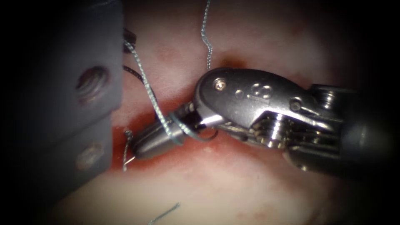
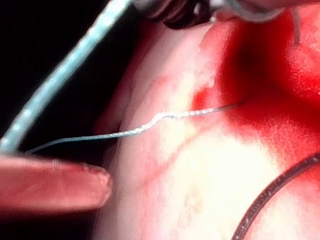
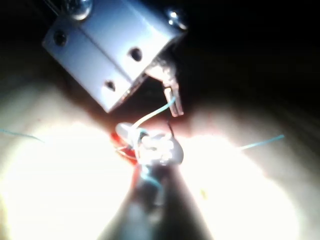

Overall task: Wound Closure
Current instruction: Wrap the suture twice around the right gripper.

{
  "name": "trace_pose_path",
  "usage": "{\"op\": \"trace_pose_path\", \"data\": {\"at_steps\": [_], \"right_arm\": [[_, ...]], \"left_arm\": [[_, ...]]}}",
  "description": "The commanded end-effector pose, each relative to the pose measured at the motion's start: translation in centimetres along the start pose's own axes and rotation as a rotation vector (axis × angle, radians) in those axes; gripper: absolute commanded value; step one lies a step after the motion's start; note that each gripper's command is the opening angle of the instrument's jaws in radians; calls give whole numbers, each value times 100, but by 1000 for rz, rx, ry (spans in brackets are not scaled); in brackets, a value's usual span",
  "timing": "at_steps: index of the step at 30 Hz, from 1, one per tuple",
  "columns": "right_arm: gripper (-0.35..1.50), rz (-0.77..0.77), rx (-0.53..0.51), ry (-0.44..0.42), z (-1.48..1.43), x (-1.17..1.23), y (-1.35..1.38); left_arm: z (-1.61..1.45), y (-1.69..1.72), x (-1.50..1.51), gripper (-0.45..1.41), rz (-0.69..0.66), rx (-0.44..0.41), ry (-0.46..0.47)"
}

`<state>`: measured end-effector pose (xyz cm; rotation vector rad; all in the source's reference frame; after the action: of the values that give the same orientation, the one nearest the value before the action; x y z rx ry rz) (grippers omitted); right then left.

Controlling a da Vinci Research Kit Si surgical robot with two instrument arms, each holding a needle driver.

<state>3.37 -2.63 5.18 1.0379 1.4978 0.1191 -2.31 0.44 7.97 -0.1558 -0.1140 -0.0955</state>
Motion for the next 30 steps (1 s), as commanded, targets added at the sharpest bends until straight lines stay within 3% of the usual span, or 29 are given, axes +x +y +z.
{"op": "trace_pose_path", "data": {"at_steps": [1, 4, 7, 9, 12, 26, 30], "right_arm": [[-35, 47, 24, 69, 14, -6, 7], [-35, 73, 47, 110, 15, -12, 7], [-35, 179, 127, 277, 10, -21, 7], [-35, 198, 145, 307, 10, -22, 7], [-35, 344, 143, 405, 7, -23, 5], [-35, 562, 165, 465, 9, -18, -6], [-35, 695, 197, 475, 15, -16, -11]], "left_arm": [[2, 9, -5, -45, -6, 5, 0], [7, 6, -5, -45, -9, 20, -2], [23, -6, -2, -45, -15, 71, 7], [25, -8, -2, -45, -15, 79, 8], [31, -16, -1, -45, -24, 121, 16], [28, -14, -3, -45, -28, 138, 16], [27, -15, -5, -45, -44, 138, 1]]}}
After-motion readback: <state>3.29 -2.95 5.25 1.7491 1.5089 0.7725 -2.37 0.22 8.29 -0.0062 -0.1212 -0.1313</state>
